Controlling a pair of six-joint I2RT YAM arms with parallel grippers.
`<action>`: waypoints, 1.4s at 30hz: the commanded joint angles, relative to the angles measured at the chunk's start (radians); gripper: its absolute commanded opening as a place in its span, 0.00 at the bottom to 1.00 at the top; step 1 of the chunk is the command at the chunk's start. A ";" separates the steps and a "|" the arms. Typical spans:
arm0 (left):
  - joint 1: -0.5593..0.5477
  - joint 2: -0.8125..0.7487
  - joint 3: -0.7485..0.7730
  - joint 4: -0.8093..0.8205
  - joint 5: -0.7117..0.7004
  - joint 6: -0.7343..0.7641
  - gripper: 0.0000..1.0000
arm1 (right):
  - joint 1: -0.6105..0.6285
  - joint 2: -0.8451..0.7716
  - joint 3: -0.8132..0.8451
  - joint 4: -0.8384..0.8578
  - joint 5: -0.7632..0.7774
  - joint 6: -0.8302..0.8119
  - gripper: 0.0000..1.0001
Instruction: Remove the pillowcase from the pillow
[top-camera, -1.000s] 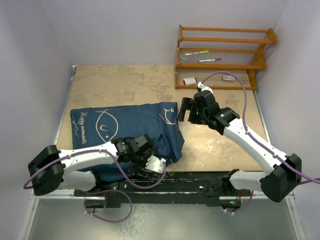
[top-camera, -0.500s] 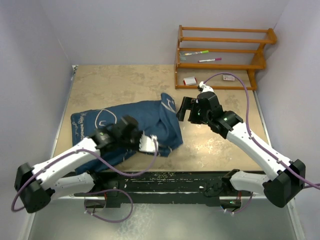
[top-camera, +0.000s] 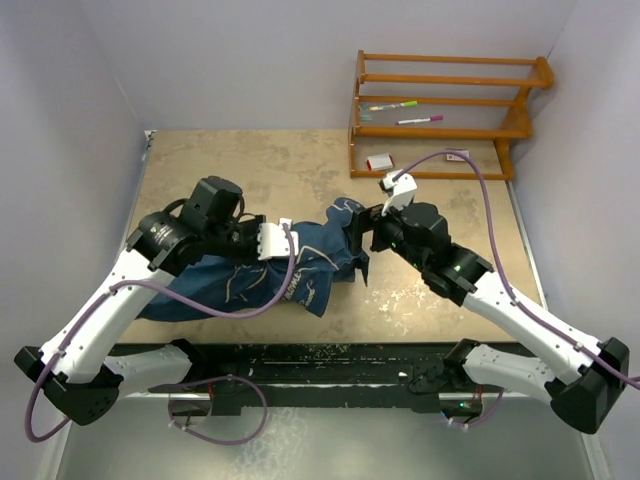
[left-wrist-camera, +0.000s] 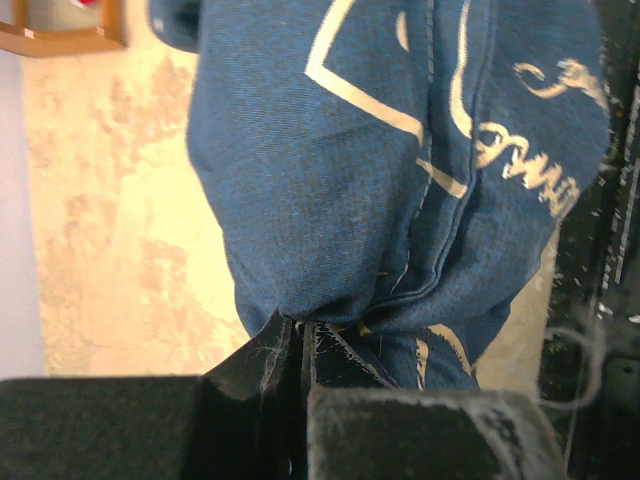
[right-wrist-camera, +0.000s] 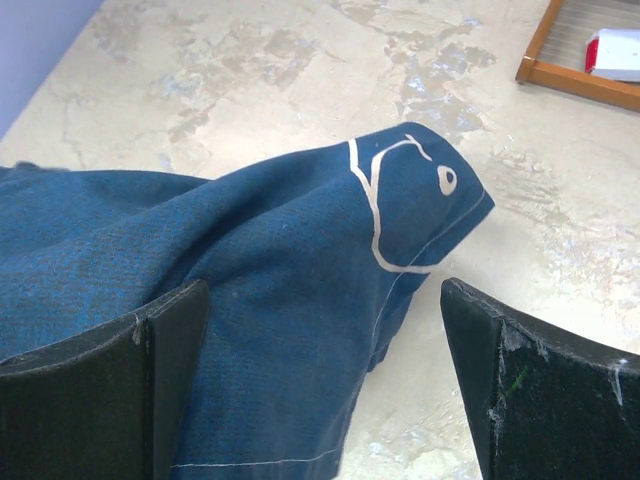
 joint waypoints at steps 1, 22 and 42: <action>0.014 -0.029 -0.024 -0.008 0.061 -0.028 0.00 | 0.047 0.006 -0.004 0.105 -0.005 -0.105 1.00; 0.055 0.053 0.375 -0.218 -0.012 0.202 0.00 | 0.282 -0.185 -0.368 0.452 -0.146 -0.444 1.00; 0.055 0.011 0.352 -0.374 0.090 0.407 0.00 | 0.102 -0.037 -0.040 0.296 -0.584 -0.593 1.00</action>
